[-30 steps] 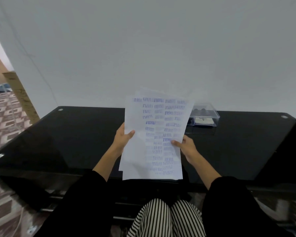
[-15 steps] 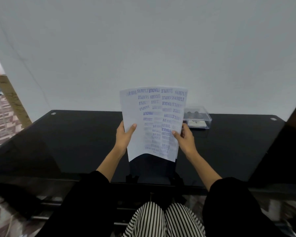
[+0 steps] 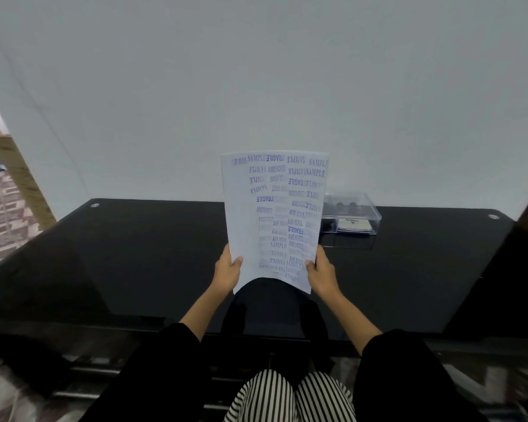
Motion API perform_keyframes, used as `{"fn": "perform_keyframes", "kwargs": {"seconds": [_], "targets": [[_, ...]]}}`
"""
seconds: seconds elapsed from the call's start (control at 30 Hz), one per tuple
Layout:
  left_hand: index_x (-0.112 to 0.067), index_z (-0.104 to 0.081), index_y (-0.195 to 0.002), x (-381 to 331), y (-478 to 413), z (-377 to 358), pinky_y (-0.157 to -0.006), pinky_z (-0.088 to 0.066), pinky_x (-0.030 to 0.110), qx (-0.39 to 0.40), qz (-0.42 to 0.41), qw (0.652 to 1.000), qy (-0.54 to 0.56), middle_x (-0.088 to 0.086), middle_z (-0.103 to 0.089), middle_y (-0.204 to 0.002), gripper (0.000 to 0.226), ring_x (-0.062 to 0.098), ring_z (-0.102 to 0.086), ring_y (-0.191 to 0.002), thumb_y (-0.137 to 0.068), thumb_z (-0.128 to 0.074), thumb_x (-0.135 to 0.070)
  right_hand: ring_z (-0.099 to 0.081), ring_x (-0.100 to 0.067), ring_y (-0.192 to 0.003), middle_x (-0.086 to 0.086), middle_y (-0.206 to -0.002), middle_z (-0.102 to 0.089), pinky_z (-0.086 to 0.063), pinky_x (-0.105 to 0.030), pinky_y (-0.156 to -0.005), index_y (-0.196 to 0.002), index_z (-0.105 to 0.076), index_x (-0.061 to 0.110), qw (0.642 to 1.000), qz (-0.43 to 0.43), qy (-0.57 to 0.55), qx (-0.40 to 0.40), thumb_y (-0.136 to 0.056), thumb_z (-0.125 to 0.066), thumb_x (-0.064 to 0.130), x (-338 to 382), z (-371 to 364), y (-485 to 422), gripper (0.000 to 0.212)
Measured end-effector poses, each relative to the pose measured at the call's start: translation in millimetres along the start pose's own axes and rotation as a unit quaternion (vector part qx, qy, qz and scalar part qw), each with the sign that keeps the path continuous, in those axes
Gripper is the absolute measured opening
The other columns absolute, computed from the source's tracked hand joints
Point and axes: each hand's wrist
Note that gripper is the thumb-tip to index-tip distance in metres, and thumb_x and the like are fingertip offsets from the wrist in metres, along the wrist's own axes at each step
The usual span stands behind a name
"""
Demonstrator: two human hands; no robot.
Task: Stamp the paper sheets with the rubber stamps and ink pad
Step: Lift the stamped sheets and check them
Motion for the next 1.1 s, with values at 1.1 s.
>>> {"fn": "perform_keyframes", "kwargs": {"seconds": [1.1], "targets": [[-0.003, -0.039, -0.132, 60.1, -172.9, -15.7, -0.089, -0.039, 0.033, -0.036, 0.026, 0.972, -0.230, 0.018, -0.047, -0.127, 0.042, 0.029, -0.049, -0.112, -0.091, -0.046, 0.003, -0.046, -0.028, -0.114, -0.012, -0.120, -0.052, -0.043, -0.035, -0.091, -0.123, -0.049, 0.010, 0.974, -0.058, 0.216, 0.029, -0.090, -0.043, 0.006, -47.3, -48.4, -154.3, 0.034]]}}
Point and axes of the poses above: each hand's wrist, its own y-axis away from the middle knuckle, its own z-axis out of the back of the hand, x = y × z
